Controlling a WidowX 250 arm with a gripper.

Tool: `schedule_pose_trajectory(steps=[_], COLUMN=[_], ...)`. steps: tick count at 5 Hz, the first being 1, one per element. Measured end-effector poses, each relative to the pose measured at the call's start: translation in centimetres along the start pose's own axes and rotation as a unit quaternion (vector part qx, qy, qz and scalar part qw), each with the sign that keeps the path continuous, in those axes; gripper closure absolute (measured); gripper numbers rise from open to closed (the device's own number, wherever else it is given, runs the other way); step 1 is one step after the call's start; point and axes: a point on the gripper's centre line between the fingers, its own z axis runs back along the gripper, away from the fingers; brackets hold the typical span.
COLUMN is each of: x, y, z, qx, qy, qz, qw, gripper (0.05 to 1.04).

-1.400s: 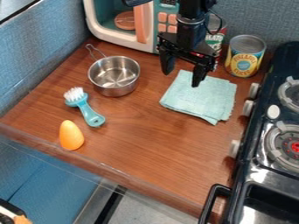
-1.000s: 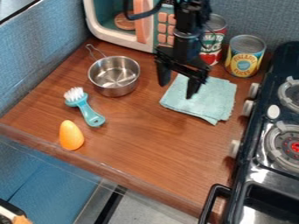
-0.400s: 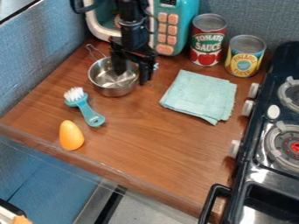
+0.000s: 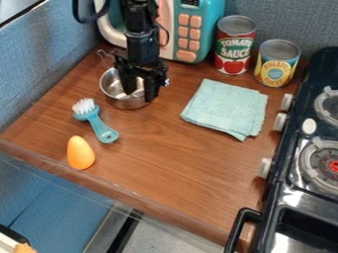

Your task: Move the silver pot to the bottom right side of the table

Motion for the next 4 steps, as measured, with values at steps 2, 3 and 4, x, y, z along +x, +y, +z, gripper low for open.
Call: schedule_pose_trajectory(steps=[2, 3, 4], x=[-0.1, -0.1, 0.0], y=[-0.4, -0.7, -1.5], z=[-0.5, -0.5, -0.5], qx=[0.005, 0.008, 0.004], qy=[0.010, 0.016, 0.020], qz=[0.003, -0.007, -0.022], qw=[0.9999, 0.9998, 0.9996], gripper=[0.950, 1.003, 1.005])
